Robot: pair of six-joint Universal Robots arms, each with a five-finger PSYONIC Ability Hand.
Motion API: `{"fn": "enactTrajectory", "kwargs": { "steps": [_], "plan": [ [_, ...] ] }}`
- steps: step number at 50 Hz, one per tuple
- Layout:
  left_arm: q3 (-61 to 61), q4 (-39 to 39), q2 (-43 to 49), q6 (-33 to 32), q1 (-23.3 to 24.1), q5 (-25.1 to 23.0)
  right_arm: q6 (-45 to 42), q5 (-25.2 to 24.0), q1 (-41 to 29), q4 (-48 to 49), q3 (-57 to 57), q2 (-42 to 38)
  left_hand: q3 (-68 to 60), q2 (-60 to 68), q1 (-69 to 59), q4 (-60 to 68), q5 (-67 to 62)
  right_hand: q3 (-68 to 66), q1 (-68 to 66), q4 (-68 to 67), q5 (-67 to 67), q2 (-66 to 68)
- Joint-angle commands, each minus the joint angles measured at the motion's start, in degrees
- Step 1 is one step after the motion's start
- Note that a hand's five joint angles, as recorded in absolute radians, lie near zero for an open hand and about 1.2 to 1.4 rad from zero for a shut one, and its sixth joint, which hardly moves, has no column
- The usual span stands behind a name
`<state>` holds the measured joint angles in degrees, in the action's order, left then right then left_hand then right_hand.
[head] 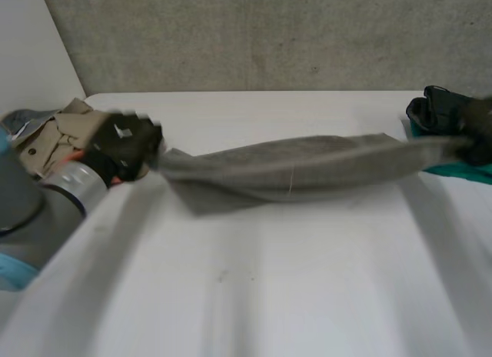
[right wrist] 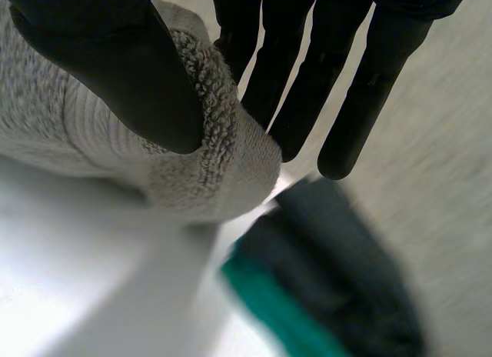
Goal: Fold the laundry.
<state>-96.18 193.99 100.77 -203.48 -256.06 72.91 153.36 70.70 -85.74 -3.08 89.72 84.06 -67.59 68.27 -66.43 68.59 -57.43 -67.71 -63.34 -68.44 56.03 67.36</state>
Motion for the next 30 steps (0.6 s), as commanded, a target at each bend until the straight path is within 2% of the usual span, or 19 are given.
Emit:
{"fn": "enactTrajectory", "kwargs": {
  "steps": [1, 4, 8, 11, 13, 15, 18, 22, 28, 30],
  "plan": [
    [1.6, -6.0, -16.8, 0.3, -0.2, 3.2, -7.5, 0.1, 3.0, -8.7, -6.0, 13.6, -12.4, 11.7, -13.6, 11.4, -12.6, -12.3, -16.7, -11.6, 14.0, 12.6],
    [5.3, -11.7, -20.5, 0.2, -0.3, 3.3, -9.4, 0.1, 5.1, -14.3, -10.4, 16.0, -12.4, 11.7, -13.6, 11.4, -12.6, -12.3, -16.7, -11.6, 14.0, 12.6],
    [10.9, -20.6, -20.8, -0.1, -0.5, 3.4, -10.2, 0.1, 5.1, -19.4, -14.4, 15.4, -12.4, 11.7, -13.6, 11.4, -12.6, -12.3, -16.7, -11.6, 14.0, 12.6],
    [15.5, -27.6, -16.9, -1.4, 0.0, 3.9, -11.7, 0.4, 4.2, -21.1, -16.0, 12.4, -12.4, 11.7, -13.6, 11.4, -12.6, -12.3, -16.7, -11.6, 14.0, 12.6],
    [17.0, -29.4, -13.6, -2.7, -0.1, 4.0, -12.7, 1.0, 2.7, -21.3, -16.4, 10.7, -12.4, 11.7, -13.6, 11.4, -12.6, -12.3, -16.7, -11.6, 14.0, 12.6],
    [19.7, -31.4, -6.5, -6.9, 0.0, 5.9, -14.8, 3.9, -1.0, -21.5, -17.3, 6.4, -12.4, 11.7, -13.6, 11.4, -12.6, -12.3, -16.7, -11.6, 14.0, 12.6],
    [22.2, -31.5, -0.2, -10.6, 0.4, 8.9, -18.4, 12.1, -6.0, -21.5, -19.7, -1.5, -12.4, 11.7, -13.6, 11.4, -12.6, -12.3, -16.7, -11.6, 14.0, 12.6],
    [29.1, -31.2, 10.6, -13.3, 3.1, 10.4, -20.9, 18.1, -9.5, -20.7, -23.3, -10.6, -12.4, 11.7, -13.6, 11.4, -12.6, -12.3, -16.7, -11.6, 14.0, 12.6],
    [40.7, -28.5, 20.1, -13.7, 5.2, 10.1, -16.7, 18.3, -12.4, -13.6, -30.5, -18.6, -12.4, 11.7, -13.6, 11.4, -12.6, -12.3, -16.7, -11.6, 14.0, 12.6],
    [46.5, -23.5, 22.8, -13.9, 5.1, 10.1, -13.5, 18.3, -12.5, -6.8, -33.5, -19.5, -12.4, 11.7, -13.6, 11.4, -12.6, -12.3, -16.7, -11.6, 14.0, 12.6]
  ]
}}
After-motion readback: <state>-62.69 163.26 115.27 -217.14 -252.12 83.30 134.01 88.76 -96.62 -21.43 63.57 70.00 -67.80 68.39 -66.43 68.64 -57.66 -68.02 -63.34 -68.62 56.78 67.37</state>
